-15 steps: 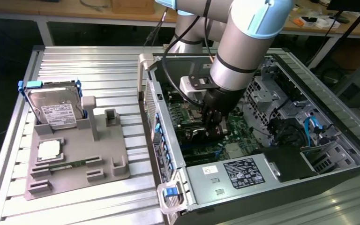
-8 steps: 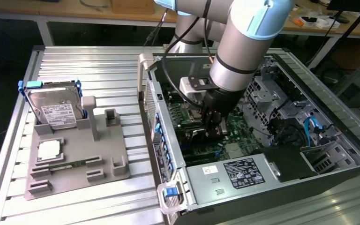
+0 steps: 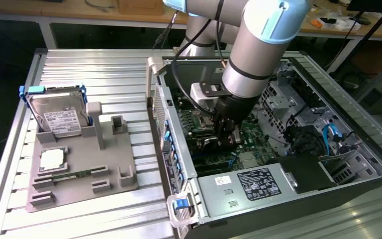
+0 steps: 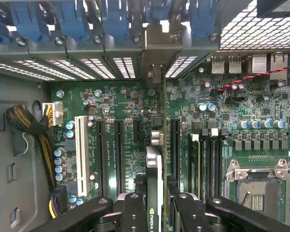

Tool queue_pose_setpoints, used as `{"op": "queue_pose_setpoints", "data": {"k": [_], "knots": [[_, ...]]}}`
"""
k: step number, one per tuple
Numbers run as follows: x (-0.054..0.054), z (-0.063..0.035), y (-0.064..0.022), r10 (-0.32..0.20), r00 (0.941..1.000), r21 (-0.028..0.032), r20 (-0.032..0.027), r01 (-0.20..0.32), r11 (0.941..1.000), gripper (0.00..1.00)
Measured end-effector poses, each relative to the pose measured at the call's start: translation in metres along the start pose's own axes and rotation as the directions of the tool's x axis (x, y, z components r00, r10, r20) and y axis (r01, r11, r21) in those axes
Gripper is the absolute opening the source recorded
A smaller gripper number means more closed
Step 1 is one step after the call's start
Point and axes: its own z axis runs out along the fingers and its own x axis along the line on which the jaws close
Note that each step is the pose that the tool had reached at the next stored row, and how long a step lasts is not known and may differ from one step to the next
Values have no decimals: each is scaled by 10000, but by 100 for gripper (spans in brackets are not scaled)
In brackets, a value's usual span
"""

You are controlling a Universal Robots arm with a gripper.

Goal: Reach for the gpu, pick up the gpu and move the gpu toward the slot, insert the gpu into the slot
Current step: 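Insert the gpu into the slot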

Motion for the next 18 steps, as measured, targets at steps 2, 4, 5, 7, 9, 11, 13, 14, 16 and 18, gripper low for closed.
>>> {"op": "queue_pose_setpoints", "data": {"k": [2, 4, 5, 7, 9, 11, 13, 14, 16, 18], "knots": [[0, 11, 0, 0, 10000, 0, 0, 0, 10000, 27], [0, 22, 0, 0, 10000, 0, 0, 0, 10000, 27], [0, 30, -1, 0, 10000, 3, 5, 0, 10000, 27], [0, 42, -1, 0, 10000, 0, 3, 0, 10000, 27], [0, 54, -1, -1, 10000, 1, 1, 1, 10000, 27], [0, 66, 0, 1, 10000, -3, -2, -1, 10000, 27], [0, 72, 0, 2, 10000, 0, 1, -2, 10000, 27], [0, 72, 0, 1, 10000, 0, 2, -1, 10000, 27], [0, 72, -1, 0, 10000, 0, 2, 0, 10000, 27], [0, 72, -1, 0, 10000, 1, 3, 0, 10000, 27]]}}
